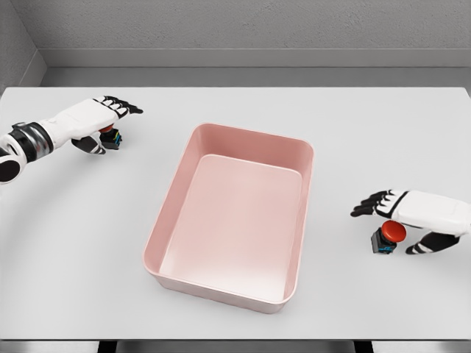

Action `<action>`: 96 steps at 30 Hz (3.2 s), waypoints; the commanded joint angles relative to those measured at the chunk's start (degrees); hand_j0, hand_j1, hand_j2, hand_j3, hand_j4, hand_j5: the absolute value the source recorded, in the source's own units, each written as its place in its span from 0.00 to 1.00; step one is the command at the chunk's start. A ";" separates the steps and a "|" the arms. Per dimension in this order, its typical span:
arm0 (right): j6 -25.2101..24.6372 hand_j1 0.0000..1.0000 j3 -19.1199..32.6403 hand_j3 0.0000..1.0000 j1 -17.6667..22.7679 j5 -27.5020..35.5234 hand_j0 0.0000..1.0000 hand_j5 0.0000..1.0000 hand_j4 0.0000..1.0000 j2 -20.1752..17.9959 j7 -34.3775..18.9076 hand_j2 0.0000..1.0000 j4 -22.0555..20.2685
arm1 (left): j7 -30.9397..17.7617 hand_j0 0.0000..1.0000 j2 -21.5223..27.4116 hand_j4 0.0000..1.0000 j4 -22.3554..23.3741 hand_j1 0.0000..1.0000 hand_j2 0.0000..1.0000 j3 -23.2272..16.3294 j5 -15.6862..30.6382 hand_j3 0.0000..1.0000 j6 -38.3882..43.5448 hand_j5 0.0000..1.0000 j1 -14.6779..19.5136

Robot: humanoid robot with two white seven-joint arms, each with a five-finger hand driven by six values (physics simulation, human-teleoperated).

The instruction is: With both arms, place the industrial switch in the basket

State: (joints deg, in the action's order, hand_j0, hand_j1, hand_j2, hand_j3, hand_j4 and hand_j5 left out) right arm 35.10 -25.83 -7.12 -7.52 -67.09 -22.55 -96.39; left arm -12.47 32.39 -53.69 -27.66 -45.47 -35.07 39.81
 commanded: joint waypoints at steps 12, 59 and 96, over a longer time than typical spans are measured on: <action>-0.10 0.88 -1.06 0.88 0.00 0.23 0.88 0.88 0.88 -0.50 -0.30 0.88 0.06 | 0.17 0.53 1.00 0.53 0.08 0.53 0.53 0.06 0.47 0.53 0.07 0.53 -0.09; -0.10 0.45 -0.62 0.45 -4.83 0.84 0.45 0.45 0.45 -0.41 0.58 0.45 0.85 | -0.01 0.35 11.55 0.35 -36.48 0.35 0.35 0.50 10.93 0.35 0.07 0.35 -6.77; -0.10 0.45 -0.80 0.45 -14.59 1.98 0.45 0.45 0.45 3.54 2.69 0.45 0.23 | -0.36 0.37 6.63 0.37 -45.71 0.37 0.37 -0.20 12.95 0.37 0.07 0.37 -9.67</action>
State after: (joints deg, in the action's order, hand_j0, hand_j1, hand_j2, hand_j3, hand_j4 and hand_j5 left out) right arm 35.11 -26.64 -21.80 -5.95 -64.06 -19.83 -96.14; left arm -12.73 40.04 -99.28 -27.79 -32.89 -35.10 30.15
